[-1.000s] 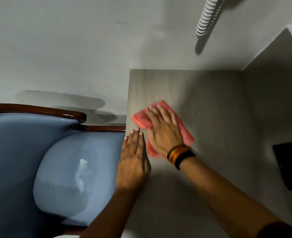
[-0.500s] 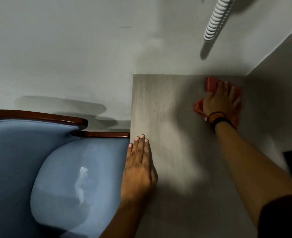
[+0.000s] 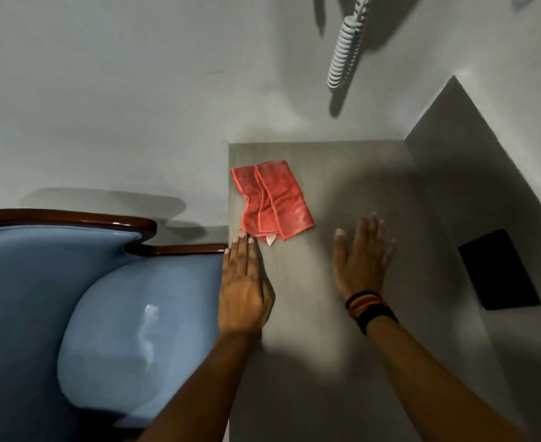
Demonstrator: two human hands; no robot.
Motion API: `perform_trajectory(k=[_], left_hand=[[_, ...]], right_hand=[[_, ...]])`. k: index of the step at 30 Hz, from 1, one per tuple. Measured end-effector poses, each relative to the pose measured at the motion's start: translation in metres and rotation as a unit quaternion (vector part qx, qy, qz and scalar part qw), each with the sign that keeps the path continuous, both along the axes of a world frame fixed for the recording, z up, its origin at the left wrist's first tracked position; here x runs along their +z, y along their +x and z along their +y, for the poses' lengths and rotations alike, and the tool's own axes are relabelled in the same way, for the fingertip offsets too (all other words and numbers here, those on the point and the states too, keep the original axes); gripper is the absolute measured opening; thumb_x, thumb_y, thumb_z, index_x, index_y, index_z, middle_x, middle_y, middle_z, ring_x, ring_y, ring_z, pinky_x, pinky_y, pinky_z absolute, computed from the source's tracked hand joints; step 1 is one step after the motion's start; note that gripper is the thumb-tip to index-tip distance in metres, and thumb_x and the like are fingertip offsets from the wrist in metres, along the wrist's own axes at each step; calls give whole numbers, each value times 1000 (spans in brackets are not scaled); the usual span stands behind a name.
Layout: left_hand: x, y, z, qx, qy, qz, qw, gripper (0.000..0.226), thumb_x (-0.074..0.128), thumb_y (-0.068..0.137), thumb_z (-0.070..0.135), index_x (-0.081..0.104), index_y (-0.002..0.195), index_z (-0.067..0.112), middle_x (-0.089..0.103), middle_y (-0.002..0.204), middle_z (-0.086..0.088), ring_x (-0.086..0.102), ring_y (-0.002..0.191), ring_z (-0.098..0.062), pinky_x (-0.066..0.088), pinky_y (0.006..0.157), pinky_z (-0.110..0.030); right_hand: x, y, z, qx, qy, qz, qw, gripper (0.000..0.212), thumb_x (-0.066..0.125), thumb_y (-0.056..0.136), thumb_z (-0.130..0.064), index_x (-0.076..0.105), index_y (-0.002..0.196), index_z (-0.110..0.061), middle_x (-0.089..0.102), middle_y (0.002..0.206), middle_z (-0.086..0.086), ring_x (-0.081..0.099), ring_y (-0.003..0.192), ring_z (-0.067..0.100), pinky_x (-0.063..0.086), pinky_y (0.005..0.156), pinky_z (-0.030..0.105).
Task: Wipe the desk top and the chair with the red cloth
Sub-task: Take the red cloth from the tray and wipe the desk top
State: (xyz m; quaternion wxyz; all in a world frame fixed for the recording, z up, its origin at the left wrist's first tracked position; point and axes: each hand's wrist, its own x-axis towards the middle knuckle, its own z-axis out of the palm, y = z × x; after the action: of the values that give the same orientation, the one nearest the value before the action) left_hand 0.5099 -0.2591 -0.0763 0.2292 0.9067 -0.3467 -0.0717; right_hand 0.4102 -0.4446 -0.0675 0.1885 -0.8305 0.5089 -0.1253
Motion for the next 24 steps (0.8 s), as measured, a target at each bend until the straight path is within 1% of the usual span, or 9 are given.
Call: perform_trajectory(k=[1,3,6,8,10,12,14,19,24], left_hand=[[5,-1,0,-10,-3,-13,1000,74,48,97,10,20,165,3,16,176,-17,10,166,-28,8,136,-45],[14,4,-16,-27,-35,-30,999,68,45,102,14,20,165,3,13,176,-17,8,165,-30,8,136,-49],[31,43,-85,-13,-63,-23,998,59,31,112,29,21,166,6,15,176,-16,8,166,-29,4,137,-46],[38,80,-139,-19,-10,28,999,61,26,113,37,23,165,5,19,175,-18,10,165,-31,5,136,-44],[29,102,-175,-10,68,69,995,66,21,112,42,17,166,4,11,176,-19,5,165,-32,2,136,-45],[16,104,-188,5,118,51,992,69,17,112,45,9,167,6,2,177,-16,-2,166,-31,-2,136,-49],[7,99,-187,26,120,-10,992,68,16,111,45,8,167,7,2,178,-14,-1,166,-30,1,135,-50],[6,66,-139,-6,104,-17,994,66,17,111,46,13,168,12,10,178,-9,4,166,-25,3,136,-50],[2,-50,-18,-22,80,-21,996,63,21,112,41,7,168,16,4,179,-3,-4,166,-19,4,136,-49]], right_hand=[[-3,-13,4,2,7,43,999,81,22,101,-56,23,164,-6,17,175,14,8,164,29,0,132,60],[-14,-23,10,34,-11,96,995,83,17,100,-58,21,164,-5,18,175,15,10,164,29,0,132,60],[-29,-20,7,48,-54,95,993,79,21,102,-57,26,163,-6,28,172,14,20,162,28,8,132,61],[-35,-22,4,48,-60,102,992,78,22,103,-56,28,162,-7,30,172,13,22,162,28,10,132,61],[-38,-22,1,47,-73,100,991,76,22,104,-56,29,162,-7,29,172,12,20,162,27,10,132,60],[-38,-22,0,49,-71,93,992,74,23,105,-55,28,163,-8,27,173,12,18,163,26,9,132,60],[-40,-22,-1,48,-78,86,992,73,24,106,-55,27,163,-8,26,173,12,17,163,27,10,132,61],[-37,-23,1,53,-70,93,992,74,24,106,-55,23,164,-8,19,175,11,12,164,27,5,133,59],[-31,-23,1,54,-50,81,994,71,24,107,-51,25,162,-6,21,174,14,11,164,28,4,132,61]])
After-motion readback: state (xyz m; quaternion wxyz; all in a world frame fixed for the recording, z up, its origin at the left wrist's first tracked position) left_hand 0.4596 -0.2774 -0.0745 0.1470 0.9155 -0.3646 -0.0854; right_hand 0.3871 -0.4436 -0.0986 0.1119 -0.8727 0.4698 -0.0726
